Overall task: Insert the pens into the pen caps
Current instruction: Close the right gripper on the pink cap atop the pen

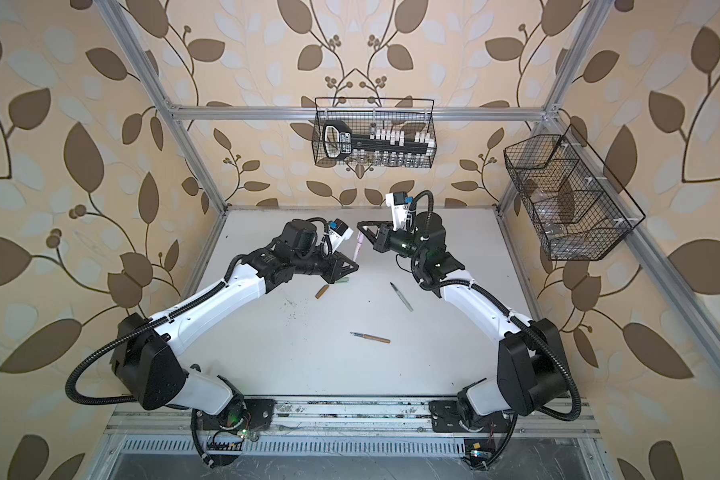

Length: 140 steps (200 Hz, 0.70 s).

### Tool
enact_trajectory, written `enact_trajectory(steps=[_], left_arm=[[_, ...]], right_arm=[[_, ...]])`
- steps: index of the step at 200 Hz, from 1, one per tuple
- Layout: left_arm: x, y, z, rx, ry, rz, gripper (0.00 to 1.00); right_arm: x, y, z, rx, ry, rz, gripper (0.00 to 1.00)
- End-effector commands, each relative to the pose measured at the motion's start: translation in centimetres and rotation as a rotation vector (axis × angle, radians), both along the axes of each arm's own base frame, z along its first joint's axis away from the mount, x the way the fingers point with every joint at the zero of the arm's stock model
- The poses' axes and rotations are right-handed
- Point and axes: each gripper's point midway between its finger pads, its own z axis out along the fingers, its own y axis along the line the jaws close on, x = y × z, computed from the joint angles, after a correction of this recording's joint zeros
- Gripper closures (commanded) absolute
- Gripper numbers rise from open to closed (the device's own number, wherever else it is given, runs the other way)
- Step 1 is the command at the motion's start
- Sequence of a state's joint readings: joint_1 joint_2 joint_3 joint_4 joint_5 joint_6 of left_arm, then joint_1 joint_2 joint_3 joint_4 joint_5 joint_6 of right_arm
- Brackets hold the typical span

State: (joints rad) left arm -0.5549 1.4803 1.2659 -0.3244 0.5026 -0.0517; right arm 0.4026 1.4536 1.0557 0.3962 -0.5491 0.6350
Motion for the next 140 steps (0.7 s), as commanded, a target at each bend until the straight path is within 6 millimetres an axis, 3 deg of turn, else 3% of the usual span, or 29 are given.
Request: enact_trajectory(steps=[1, 108, 140], left_arm=[[4.0, 1.4, 17.2, -0.303, -0.464, 0.088, 1.0], [4.0, 2.9, 22.4, -0.4, -0.567, 0.078, 1.0], [5.0, 2.7, 21.5, -0.405, -0.544, 0.082, 1.0]], right_arm=[[-4.8, 2.6, -9.3, -0.131, 0.269, 0.173, 1.0], [-8.0, 3.4, -13.7, -0.185, 0.4, 0.2, 1.0], [-8.6, 3.2, -13.9, -0.188, 0.414, 0.195, 1.0]])
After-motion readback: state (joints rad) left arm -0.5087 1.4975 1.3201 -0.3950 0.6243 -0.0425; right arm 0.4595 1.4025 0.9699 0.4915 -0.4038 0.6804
